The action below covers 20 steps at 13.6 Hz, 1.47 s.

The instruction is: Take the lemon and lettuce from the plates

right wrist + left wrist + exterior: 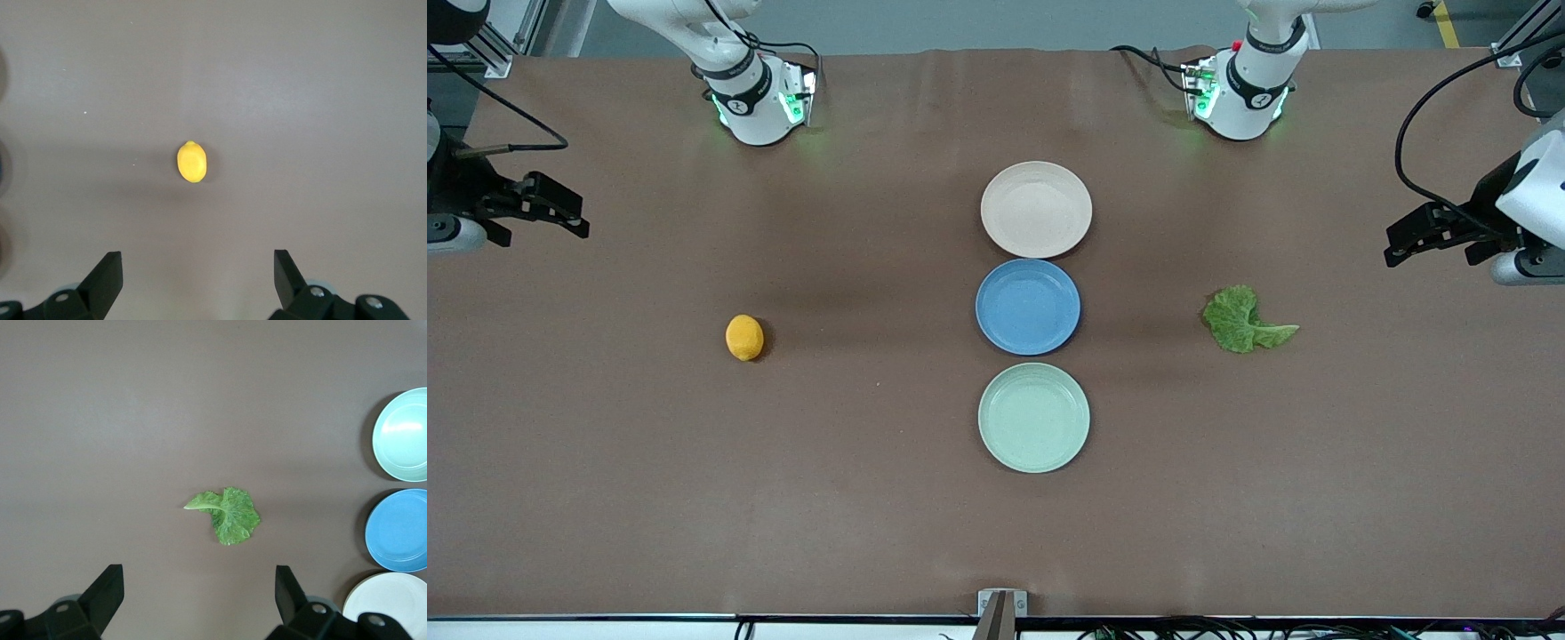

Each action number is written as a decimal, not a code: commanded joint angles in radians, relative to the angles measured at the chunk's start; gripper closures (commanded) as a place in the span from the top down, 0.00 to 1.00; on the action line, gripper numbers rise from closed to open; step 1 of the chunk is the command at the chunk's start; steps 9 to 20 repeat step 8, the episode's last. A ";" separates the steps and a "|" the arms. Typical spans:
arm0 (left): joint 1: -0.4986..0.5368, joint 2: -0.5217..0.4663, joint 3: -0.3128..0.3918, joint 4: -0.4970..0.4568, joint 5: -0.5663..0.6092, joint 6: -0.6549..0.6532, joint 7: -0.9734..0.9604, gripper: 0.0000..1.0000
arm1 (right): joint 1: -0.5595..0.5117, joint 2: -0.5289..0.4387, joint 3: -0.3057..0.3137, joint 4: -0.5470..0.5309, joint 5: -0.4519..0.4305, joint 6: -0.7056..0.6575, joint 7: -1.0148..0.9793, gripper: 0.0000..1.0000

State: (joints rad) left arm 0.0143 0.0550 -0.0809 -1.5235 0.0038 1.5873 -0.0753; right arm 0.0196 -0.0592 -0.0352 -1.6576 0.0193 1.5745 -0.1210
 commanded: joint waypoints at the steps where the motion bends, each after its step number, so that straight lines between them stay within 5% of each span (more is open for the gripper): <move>1: -0.001 -0.006 0.006 0.012 -0.005 -0.020 0.015 1.00 | -0.003 -0.036 -0.002 -0.031 0.025 0.006 0.014 1.00; 20: -0.001 -0.006 0.006 0.012 -0.010 -0.020 0.015 1.00 | -0.017 -0.040 -0.002 -0.036 0.025 -0.002 0.012 1.00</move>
